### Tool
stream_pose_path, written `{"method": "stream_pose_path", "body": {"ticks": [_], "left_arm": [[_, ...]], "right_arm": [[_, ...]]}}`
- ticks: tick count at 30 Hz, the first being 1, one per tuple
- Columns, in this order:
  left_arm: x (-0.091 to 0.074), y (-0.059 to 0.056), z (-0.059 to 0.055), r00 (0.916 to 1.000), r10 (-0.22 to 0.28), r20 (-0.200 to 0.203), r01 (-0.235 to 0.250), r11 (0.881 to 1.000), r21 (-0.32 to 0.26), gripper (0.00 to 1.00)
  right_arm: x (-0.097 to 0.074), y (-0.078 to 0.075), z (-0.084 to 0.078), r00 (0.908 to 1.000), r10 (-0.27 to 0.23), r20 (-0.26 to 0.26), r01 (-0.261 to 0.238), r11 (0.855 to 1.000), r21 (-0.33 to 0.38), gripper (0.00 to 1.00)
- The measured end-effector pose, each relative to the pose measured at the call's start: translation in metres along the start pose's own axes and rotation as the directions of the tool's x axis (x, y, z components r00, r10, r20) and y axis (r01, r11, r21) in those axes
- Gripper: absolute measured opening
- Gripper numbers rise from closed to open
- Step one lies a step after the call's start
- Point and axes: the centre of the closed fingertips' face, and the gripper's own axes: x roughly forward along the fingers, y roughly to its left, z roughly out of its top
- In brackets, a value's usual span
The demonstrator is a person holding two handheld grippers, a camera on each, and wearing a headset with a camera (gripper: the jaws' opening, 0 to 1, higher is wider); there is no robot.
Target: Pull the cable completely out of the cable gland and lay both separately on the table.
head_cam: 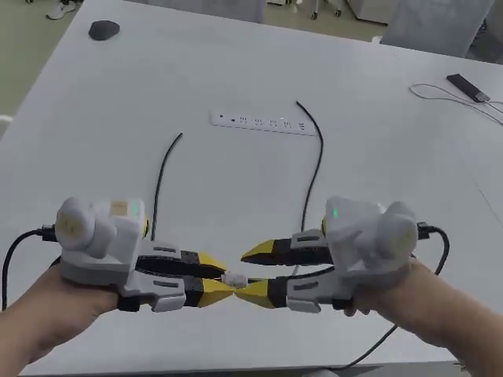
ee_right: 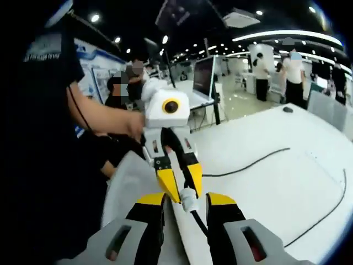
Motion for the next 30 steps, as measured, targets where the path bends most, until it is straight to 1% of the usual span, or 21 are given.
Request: {"method": "stream_pose_path", "body": {"ticks": [1, 2, 3, 4, 6, 7, 8, 9, 10, 11, 12, 15, 17, 19, 20, 21, 23, 24, 25, 27, 30], "left_arm": [[0.0, 0.0, 0.0, 1.0, -0.002, -0.001, 0.002, 1.0, 0.005, 0.15], [-0.001, 0.0, 0.0, 1.0, -0.003, -0.001, 0.003, 1.0, 0.01, 0.15], [-0.001, 0.0, 0.001, 1.0, -0.004, -0.003, 0.004, 1.0, 0.013, 0.15], [-0.001, 0.0, 0.002, 1.0, -0.004, -0.004, 0.004, 1.0, 0.016, 0.15], [-0.002, 0.0, 0.004, 1.0, -0.007, 0.0, 0.007, 1.0, 0.025, 0.15], [-0.002, 0.0, 0.004, 1.0, -0.007, -0.001, 0.007, 1.0, 0.025, 0.15], [-0.002, 0.0, 0.004, 0.9999, -0.01, -0.003, 0.01, 0.999, 0.032, 0.15], [-0.002, 0.0, 0.005, 0.9999, -0.011, -0.003, 0.011, 0.999, 0.037, 0.15], [-0.002, 0.0, 0.005, 0.9999, -0.013, -0.004, 0.013, 0.999, 0.043, 0.15], [-0.002, -0.001, 0.006, 0.9999, -0.015, -0.006, 0.015, 0.999, 0.046, 0.15], [-0.002, -0.001, 0.006, 0.9998, -0.017, -0.009, 0.018, 0.999, 0.049, 0.15], [-0.001, -0.004, 0.005, 0.9994, -0.025, -0.022, 0.026, 0.997, 0.066, 0.15], [0.001, -0.006, 0.003, 0.9989, -0.033, -0.032, 0.035, 0.997, 0.075, 0.15], [0.002, -0.008, 0.002, 0.9983, -0.041, -0.041, 0.044, 0.996, 0.077, 0.15], [0.003, -0.009, 0.001, 0.9981, -0.043, -0.044, 0.047, 0.995, 0.083, 0.15], [0.003, -0.01, 0.001, 0.9978, -0.048, -0.046, 0.052, 0.994, 0.092, 0.15], [0.004, -0.012, 0.001, 0.9973, -0.055, -0.049, 0.06, 0.993, 0.106, 0.15], [0.004, -0.012, 0.002, 0.9972, -0.056, -0.049, 0.061, 0.992, 0.111, 0.15], [0.004, -0.011, 0.002, 0.9974, -0.055, -0.048, 0.06, 0.991, 0.12, 0.15], [0.005, -0.009, 0.0, 0.9972, -0.054, -0.051, 0.059, 0.992, 0.109, 0.15], [0.005, -0.007, -0.003, 0.9968, -0.051, -0.062, 0.057, 0.992, 0.109, 0.15]], "right_arm": [[-0.002, -0.004, 0.001, 0.9996, 0.025, 0.009, -0.025, 1.0, 0.013, 0.25], [-0.003, -0.004, -0.001, 0.9975, 0.071, 0.002, -0.071, 0.996, 0.059, 0.24], [-0.004, -0.008, -0.004, 0.9965, 0.083, -0.016, -0.081, 0.993, 0.082, 0.23], [-0.005, -0.015, -0.005, 0.9959, 0.089, -0.01, -0.088, 0.99, 0.11, 0.22], [-0.006, -0.016, -0.006, 0.9893, 0.146, 0.0, -0.143, 0.971, 0.192, 0.2], [-0.006, -0.018, -0.005, 0.9873, 0.159, 0.009, -0.157, 0.966, 0.206, 0.17], [-0.005, -0.013, -0.004, 0.9807, 0.194, 0.027, -0.194, 0.947, 0.257, 0.16], [-0.006, -0.007, -0.005, 0.9712, 0.237, 0.027, -0.234, 0.925, 0.3, 0.18], [-0.005, -0.005, -0.007, 0.9661, 0.257, 0.025, -0.252, 0.915, 0.315, 0.19], [-0.004, -0.006, -0.01, 0.9657, 0.259, 0.013, -0.25, 0.913, 0.321, 0.19], [-0.001, -0.011, -0.012, 0.9678, 0.251, 0.008, -0.242, 0.919, 0.31, 0.19], [0.004, -0.007, -0.016, 0.9644, 0.264, -0.01, -0.249, 0.92, 0.302, 0.2], [0.007, -0.004, -0.018, 0.9598, 0.28, -0.015, -0.261, 0.912, 0.316, 0.2], [0.005, -0.002, -0.023, 0.9491, 0.315, -0.014, -0.293, 0.897, 0.331, 0.2], [0.005, 0.005, -0.025, 0.9369, 0.349, -0.02, -0.319, 0.875, 0.364, 0.2], [0.005, 0.006, -0.026, 0.9345, 0.355, -0.023, -0.322, 0.872, 0.369, 0.19], [0.007, 0.0, -0.032, 0.9337, 0.357, -0.031, -0.323, 0.876, 0.359, 0.17], [0.008, 0.0, -0.033, 0.9317, 0.36, -0.044, -0.318, 0.868, 0.381, 0.16], [0.009, 0.0, -0.034, 0.9302, 0.364, -0.051, -0.319, 0.868, 0.38, 0.14], [0.008, 0.003, -0.033, 0.9247, 0.378, -0.048, -0.335, 0.866, 0.371, 0.1], [0.01, 0.001, -0.034, 0.9249, 0.376, -0.058, -0.327, 0.864, 0.382, 0.1]]}}
